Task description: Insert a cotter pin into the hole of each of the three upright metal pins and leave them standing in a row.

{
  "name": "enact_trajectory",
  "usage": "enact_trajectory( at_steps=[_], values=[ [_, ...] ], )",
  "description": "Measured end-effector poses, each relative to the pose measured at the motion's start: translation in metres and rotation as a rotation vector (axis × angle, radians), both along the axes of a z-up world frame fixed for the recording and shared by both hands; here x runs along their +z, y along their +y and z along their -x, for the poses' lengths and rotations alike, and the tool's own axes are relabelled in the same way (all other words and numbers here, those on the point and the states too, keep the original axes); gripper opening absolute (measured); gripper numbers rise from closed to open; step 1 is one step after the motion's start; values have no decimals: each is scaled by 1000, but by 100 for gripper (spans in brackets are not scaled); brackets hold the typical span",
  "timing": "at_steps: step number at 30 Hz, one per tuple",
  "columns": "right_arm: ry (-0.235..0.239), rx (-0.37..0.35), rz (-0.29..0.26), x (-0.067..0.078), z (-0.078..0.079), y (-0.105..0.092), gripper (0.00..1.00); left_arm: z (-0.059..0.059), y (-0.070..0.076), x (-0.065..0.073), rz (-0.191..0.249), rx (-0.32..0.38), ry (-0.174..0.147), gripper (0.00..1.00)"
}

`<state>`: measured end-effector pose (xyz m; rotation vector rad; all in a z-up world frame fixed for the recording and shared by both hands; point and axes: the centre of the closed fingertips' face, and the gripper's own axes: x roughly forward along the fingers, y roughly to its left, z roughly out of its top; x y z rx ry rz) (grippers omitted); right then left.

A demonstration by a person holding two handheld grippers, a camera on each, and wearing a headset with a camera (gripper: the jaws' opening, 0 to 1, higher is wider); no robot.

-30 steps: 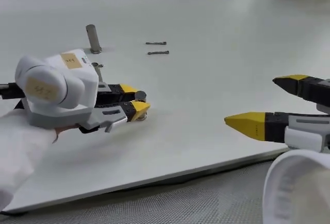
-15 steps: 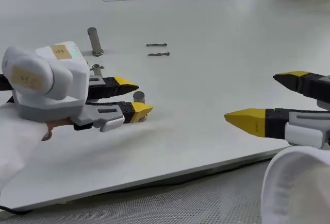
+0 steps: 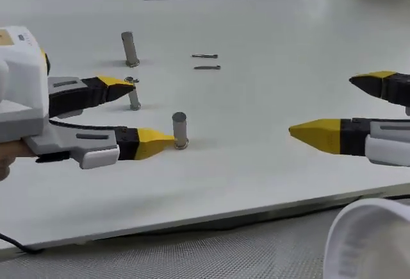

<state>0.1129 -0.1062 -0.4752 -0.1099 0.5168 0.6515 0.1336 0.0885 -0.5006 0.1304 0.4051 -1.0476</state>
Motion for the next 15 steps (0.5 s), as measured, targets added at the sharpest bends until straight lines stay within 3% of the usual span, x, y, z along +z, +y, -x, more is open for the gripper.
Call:
enact_trajectory(
  at_steps=[10, 13, 15],
  values=[
    [-19, 78, 47, 9, -25, 1, 84, -3, 18, 34, 43, 72, -40, 76],
    [-26, 108, 71, 11, -35, 1, 84, -5, 22, 38, 70, 99, -12, 85],
    [-29, 129, 89, 12, -41, 2, 84, -3, 23, 40, 68, 95, -15, 89]
  ],
)
